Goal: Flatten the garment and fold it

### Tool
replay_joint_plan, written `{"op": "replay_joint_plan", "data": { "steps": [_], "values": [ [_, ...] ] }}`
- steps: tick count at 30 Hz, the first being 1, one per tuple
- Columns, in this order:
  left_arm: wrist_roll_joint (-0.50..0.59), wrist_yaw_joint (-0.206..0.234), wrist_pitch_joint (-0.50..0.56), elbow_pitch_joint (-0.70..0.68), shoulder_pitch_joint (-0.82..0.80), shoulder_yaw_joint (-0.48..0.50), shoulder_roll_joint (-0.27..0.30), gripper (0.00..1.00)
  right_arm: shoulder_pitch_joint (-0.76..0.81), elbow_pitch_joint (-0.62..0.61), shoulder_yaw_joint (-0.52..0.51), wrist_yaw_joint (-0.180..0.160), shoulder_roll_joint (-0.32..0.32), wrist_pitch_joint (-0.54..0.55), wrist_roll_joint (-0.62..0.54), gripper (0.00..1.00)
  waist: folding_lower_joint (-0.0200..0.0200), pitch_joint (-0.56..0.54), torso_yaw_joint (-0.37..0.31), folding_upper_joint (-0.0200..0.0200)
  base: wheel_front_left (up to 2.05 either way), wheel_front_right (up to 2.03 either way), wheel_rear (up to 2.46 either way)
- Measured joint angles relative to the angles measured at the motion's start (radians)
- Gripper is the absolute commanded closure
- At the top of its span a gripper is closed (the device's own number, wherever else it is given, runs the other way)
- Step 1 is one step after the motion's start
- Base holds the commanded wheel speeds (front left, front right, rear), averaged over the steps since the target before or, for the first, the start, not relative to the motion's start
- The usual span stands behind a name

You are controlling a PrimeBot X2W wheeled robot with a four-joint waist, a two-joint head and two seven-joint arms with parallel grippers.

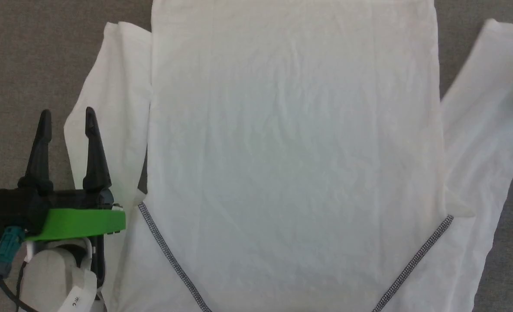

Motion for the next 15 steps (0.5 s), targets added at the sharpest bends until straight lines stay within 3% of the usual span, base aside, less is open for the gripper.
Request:
{"op": "replay_joint_plan", "data": {
  "steps": [6, 15],
  "values": [
    [0.007, 0.003, 0.000, -0.005, 0.076, 0.041, -0.023, 0.00, 0.235, -0.129, -0.154, 0.000, -0.086, 0.008, 0.089, 1.00, -0.0001, -0.103, -0.014, 0.0000, 0.00, 0.00, 0.00],
    [0.008, 0.011, 0.000, -0.027, 0.181, 0.085, -0.044, 0.00, 0.453, -0.181, -0.374, 0.000, -0.116, 0.000, 0.129, 1.00, -0.0002, -0.248, -0.055, 0.0000, 0.00, 0.00, 0.00]
  ]
}}
